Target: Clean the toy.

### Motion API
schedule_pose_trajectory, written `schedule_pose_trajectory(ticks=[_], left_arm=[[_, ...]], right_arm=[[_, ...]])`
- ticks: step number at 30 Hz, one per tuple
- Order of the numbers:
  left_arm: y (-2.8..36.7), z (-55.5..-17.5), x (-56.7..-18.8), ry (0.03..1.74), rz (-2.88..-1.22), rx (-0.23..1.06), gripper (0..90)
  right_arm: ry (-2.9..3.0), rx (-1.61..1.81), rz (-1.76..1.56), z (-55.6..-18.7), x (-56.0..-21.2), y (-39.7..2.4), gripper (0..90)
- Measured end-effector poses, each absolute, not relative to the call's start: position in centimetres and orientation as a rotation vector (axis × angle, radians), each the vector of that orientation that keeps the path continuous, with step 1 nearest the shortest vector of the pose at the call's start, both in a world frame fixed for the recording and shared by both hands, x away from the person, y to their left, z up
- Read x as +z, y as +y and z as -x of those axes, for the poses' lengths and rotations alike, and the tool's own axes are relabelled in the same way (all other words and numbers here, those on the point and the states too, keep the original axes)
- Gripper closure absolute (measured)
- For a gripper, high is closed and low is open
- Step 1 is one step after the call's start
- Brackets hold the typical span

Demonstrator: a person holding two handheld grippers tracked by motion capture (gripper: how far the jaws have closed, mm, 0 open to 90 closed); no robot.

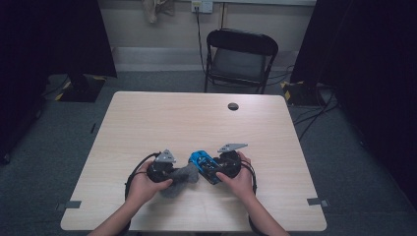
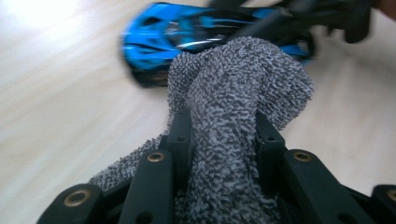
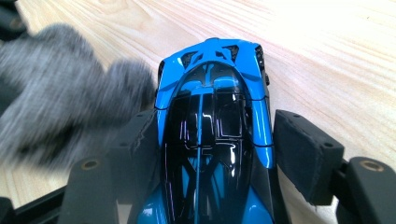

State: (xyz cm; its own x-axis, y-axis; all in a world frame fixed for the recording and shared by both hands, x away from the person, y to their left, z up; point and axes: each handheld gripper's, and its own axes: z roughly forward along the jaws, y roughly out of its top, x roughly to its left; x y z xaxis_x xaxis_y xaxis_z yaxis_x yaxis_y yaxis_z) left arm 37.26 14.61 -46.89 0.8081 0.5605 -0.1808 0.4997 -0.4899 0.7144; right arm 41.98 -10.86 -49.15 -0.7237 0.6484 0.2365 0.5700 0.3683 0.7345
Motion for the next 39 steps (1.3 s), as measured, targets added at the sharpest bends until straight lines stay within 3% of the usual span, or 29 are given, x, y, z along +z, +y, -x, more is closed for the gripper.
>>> schedule_pose_trajectory(ticks=[4, 16, 21, 22, 23, 25, 34, 39], left_arm=[[12.9, -36.0, -47.2, 0.714, -2.21, 0.054, 66.4], [10.7, -34.7, -47.5, 0.632, -2.242, 0.022, 64.9], [10.7, -34.7, -47.7, 0.587, -2.241, 0.038, 43.2], [10.7, -34.7, -47.6, 0.583, -2.244, 0.049, 43.2], [10.8, -34.7, -47.4, 0.563, -2.255, 0.059, 34.8], [11.0, -34.7, -47.2, 0.552, -2.248, 0.059, 29.6], [13.2, -35.1, -45.7, 0.577, -2.186, 0.081, 24.5], [16.4, -35.9, -45.4, 0.645, -2.136, 0.136, 23.8]], right_arm=[[2.518, 1.269, -1.087, -41.9, -48.8, -10.8, 26.7], [2.501, 1.263, -1.025, -41.7, -47.6, -11.6, 25.1], [2.512, 1.262, -1.005, -41.5, -47.2, -11.9, 25.3], [2.515, 1.255, -0.997, -41.4, -47.1, -11.9, 25.8], [2.517, 1.245, -0.98, -41.3, -46.9, -11.9, 25.8], [2.52, 1.253, -0.974, -41.3, -46.7, -12.0, 25.8], [2.544, 1.28, -0.9, -40.7, -45.4, -11.8, 26.5], [2.585, 1.315, -0.821, -40.1, -44.7, -11.1, 27.1]])
